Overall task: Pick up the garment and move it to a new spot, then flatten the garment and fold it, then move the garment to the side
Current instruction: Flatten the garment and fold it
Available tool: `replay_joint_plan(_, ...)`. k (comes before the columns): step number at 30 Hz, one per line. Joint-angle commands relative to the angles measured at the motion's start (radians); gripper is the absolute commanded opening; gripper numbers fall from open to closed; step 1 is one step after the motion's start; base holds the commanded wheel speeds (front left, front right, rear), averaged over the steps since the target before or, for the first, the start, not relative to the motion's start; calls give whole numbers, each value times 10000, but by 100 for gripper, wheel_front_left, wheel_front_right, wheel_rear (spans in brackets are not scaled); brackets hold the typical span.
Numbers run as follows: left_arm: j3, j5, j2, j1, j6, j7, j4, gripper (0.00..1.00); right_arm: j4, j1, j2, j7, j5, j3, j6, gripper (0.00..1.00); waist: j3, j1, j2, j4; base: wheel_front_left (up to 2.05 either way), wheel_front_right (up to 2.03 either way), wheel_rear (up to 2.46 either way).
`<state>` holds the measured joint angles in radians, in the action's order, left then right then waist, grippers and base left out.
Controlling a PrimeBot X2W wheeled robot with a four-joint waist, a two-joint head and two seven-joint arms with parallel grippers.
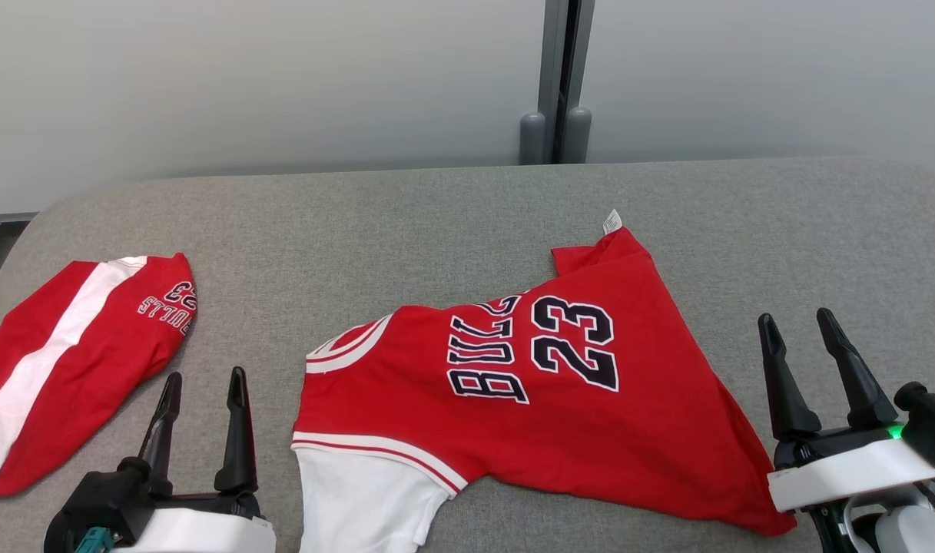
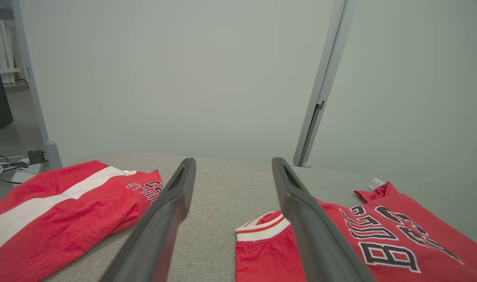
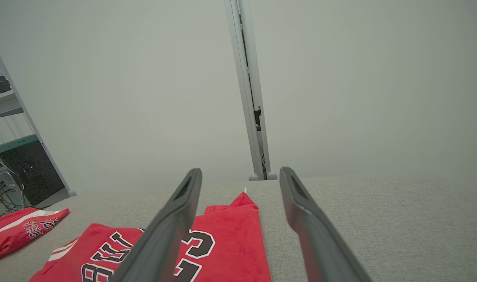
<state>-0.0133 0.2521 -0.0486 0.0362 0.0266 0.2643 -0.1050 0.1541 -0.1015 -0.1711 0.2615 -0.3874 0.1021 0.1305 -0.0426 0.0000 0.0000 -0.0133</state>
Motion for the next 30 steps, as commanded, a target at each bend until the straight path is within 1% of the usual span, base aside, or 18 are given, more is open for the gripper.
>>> replay_joint_plan(1, -30, -44, -35, 45, 40, 1, 8, 100, 3, 44, -78, 48, 24, -22, 5, 100, 11, 0, 0, 11, 0, 0, 0)
replay_joint_plan(8, -66, -99, -35, 86, 86, 1, -36, 100, 72, 25, -122, 49, -35, -24, 5, 100, 45, 0, 0, 48, 0, 0, 0)
replay_joint_plan(24, -23, -120, -35, 151, 26, 1, -52, 100, -27, 116, -49, 49, 27, -158, 5, 100, 166, 0, 0, 76, 0, 0, 0)
replay_joint_plan(27, 10, 89, -35, 253, 64, 1, -226, 100, 30, 216, -120, 49, 49, -245, 5, 100, 190, 0, 0, 59, 0, 0, 0)
replay_joint_plan(30, 113, 310, -54, 263, 168, -370, -389, 100, 105, 242, -298, 49, -79, -354, 5, 100, 217, 0, 0, 34, 0, 0, 0)
